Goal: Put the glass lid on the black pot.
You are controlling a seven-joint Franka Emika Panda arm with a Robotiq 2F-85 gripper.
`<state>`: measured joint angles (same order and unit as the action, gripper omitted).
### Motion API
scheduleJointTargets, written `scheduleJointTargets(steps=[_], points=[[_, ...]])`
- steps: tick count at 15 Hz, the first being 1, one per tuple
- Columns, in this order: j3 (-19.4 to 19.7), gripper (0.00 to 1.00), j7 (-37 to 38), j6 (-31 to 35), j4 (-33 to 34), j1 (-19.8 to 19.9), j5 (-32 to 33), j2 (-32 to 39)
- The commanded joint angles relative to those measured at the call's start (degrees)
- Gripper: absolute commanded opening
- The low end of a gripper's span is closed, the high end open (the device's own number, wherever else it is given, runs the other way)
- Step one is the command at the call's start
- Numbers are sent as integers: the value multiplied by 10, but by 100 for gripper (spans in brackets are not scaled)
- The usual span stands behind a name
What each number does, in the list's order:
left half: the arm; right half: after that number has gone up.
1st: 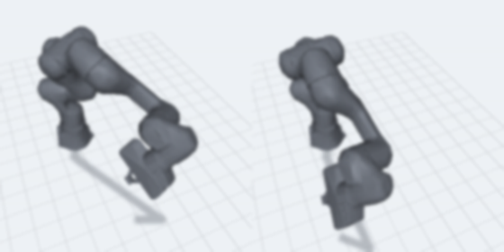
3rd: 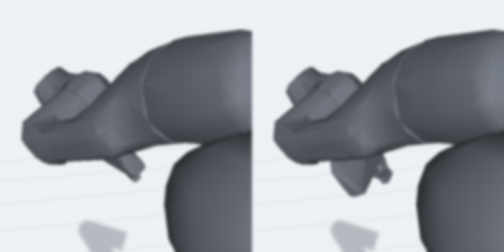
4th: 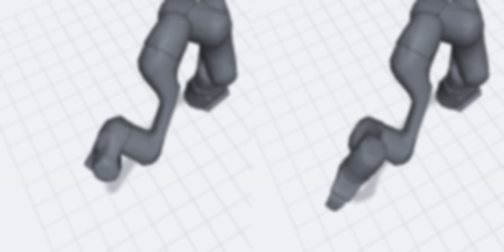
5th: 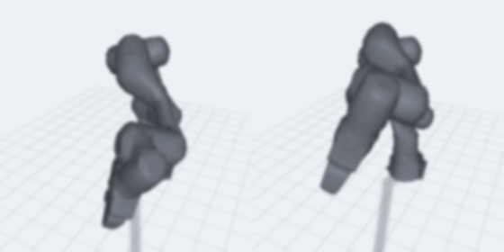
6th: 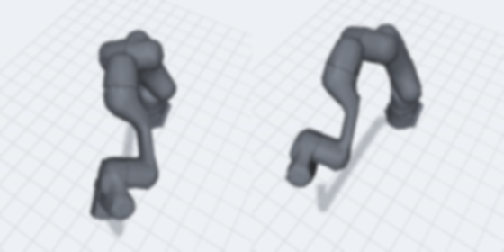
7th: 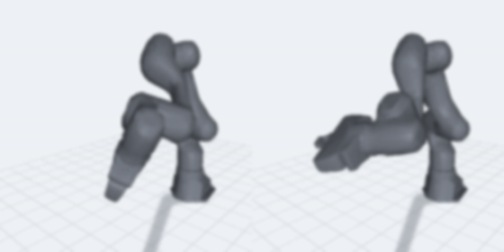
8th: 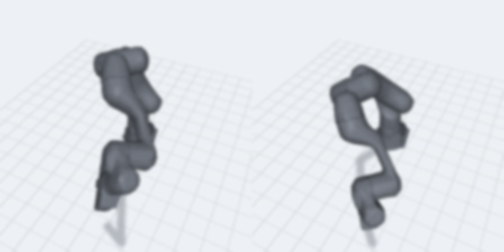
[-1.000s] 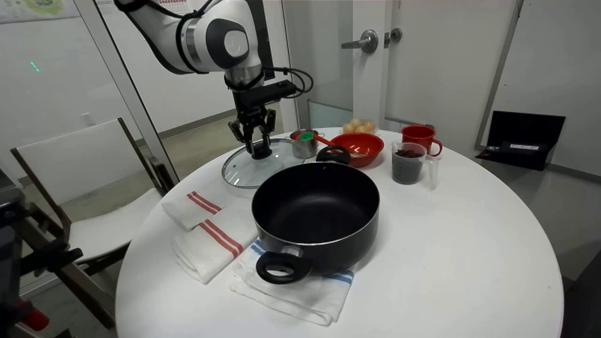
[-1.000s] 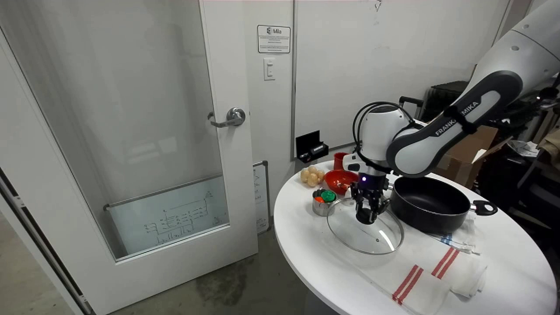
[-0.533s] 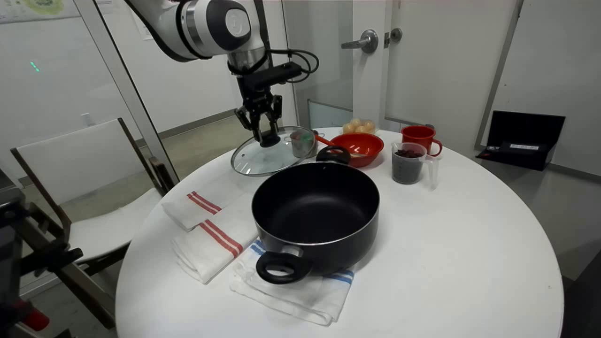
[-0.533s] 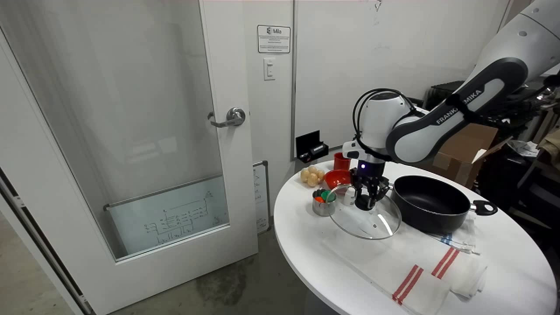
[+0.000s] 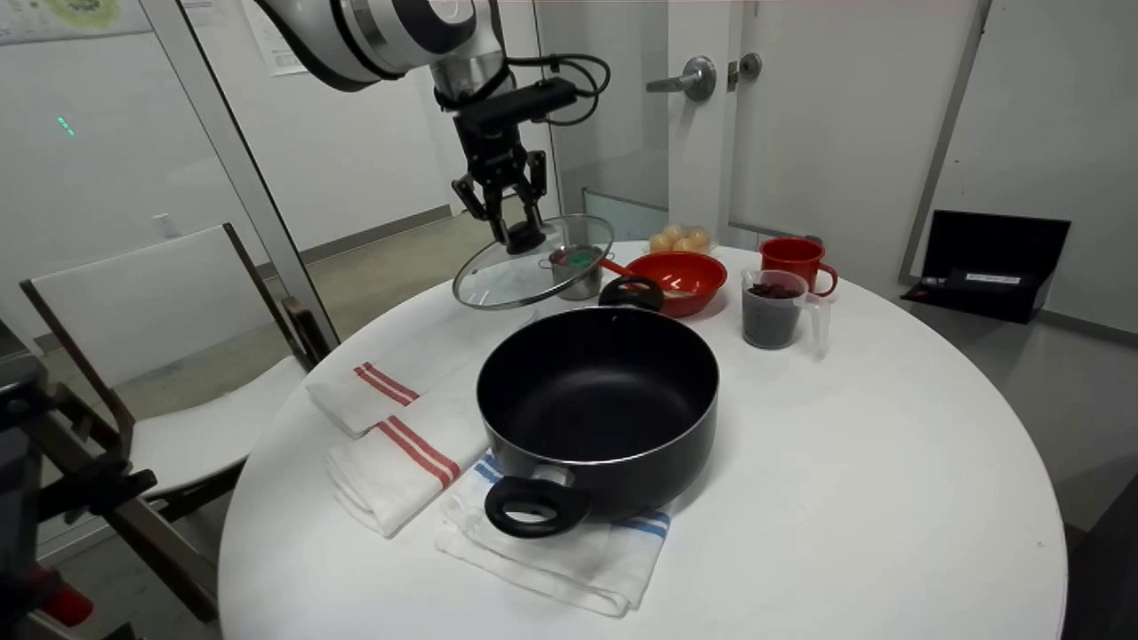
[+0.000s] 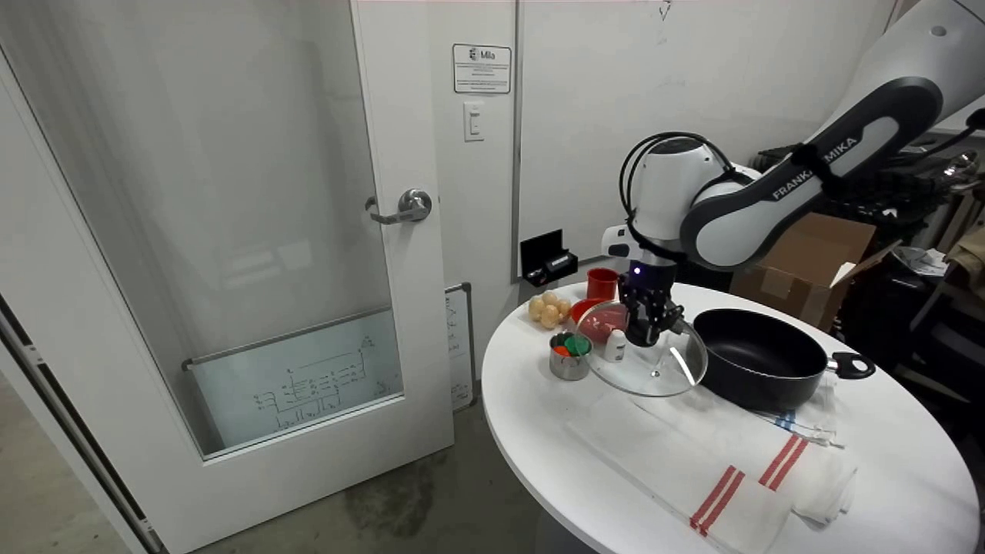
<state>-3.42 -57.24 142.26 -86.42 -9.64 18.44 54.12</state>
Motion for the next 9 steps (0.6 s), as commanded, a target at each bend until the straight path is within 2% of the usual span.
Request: scheduleJointTargets(steps=[1, 9], points=[[16, 25, 46, -32, -2, -4, 18, -29], [17, 25, 103, -82, -1, 35, -1, -62]])
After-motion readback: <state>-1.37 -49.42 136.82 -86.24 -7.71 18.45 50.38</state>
